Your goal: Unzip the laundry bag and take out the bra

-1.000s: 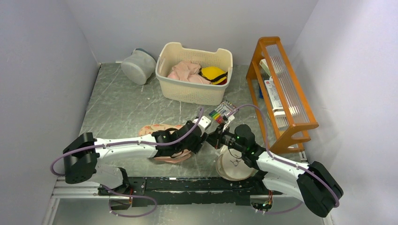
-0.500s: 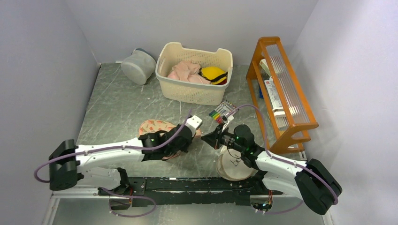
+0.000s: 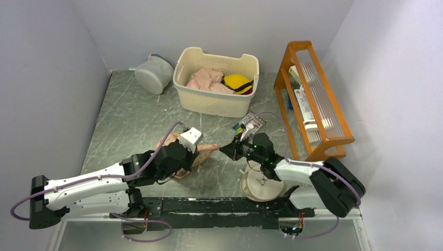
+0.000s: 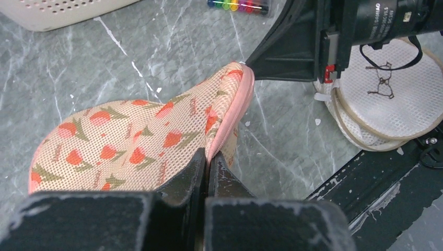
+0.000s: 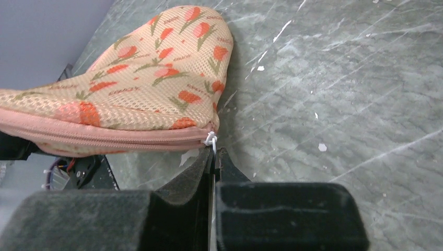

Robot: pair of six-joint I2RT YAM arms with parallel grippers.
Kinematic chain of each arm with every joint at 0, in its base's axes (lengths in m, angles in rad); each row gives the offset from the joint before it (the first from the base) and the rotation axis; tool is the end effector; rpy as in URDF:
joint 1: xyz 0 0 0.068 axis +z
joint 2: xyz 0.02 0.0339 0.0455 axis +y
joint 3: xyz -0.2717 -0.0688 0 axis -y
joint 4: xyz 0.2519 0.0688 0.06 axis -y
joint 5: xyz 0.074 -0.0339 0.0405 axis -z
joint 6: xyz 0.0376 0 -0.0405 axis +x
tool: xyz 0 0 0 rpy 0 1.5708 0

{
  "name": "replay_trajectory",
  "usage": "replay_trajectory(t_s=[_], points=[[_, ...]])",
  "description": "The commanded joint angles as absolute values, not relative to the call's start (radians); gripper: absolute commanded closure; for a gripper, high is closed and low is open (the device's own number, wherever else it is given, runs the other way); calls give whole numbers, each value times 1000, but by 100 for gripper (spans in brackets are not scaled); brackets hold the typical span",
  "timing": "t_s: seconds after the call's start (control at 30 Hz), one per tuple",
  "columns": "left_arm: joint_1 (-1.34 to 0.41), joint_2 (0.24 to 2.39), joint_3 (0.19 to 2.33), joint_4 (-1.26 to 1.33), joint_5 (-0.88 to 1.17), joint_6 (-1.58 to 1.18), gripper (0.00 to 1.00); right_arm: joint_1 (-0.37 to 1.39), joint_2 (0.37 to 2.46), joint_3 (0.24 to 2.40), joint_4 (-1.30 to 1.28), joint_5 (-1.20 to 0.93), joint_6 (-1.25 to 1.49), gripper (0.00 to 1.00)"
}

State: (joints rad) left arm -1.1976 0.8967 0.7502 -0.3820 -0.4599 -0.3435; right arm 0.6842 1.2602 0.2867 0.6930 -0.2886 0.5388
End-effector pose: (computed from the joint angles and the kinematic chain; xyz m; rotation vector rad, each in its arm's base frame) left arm 0.0890 -0.1814 0.2941 0.5998 1.9850 -0.4766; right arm 0.1746 0.1562 0.1672 -0.3599 1.9598 1.0914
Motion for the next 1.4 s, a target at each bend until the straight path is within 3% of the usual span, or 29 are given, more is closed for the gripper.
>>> replay_trajectory(t_s=[0.0, 0.23, 0.27, 0.4, 0.5, 0.63, 0.9, 1.0, 1.2, 1.37], points=[[-1196, 858, 737, -415, -503, -335, 93, 676, 1365, 333, 733, -214, 536, 100], [-1195, 932, 707, -306, -378, -342, 92, 677, 1453, 392, 720, -201, 544, 100], [-1195, 959, 703, -286, -363, -342, 87, 676, 1449, 394, 703, -195, 543, 100], [-1195, 1060, 708, -254, -333, -408, 48, 676, 1381, 377, 608, -141, 533, 99], [-1195, 1082, 707, -234, -336, -416, 24, 675, 1302, 358, 521, -110, 518, 83], [-1167, 1053, 727, -216, -314, -380, 5, 675, 1199, 335, 421, -89, 501, 67], [-911, 982, 843, -234, 1, -249, 0, 676, 1066, 339, 291, -64, 453, 38], [-795, 988, 919, -289, 34, -214, 0, 684, 1047, 362, 259, -83, 411, 29], [-653, 1011, 1094, -364, -181, -167, 1, 830, 1100, 456, 169, -2, 305, 19], [-601, 924, 1039, -188, -404, -113, 2, 1029, 1180, 555, 112, 155, 219, 17]])
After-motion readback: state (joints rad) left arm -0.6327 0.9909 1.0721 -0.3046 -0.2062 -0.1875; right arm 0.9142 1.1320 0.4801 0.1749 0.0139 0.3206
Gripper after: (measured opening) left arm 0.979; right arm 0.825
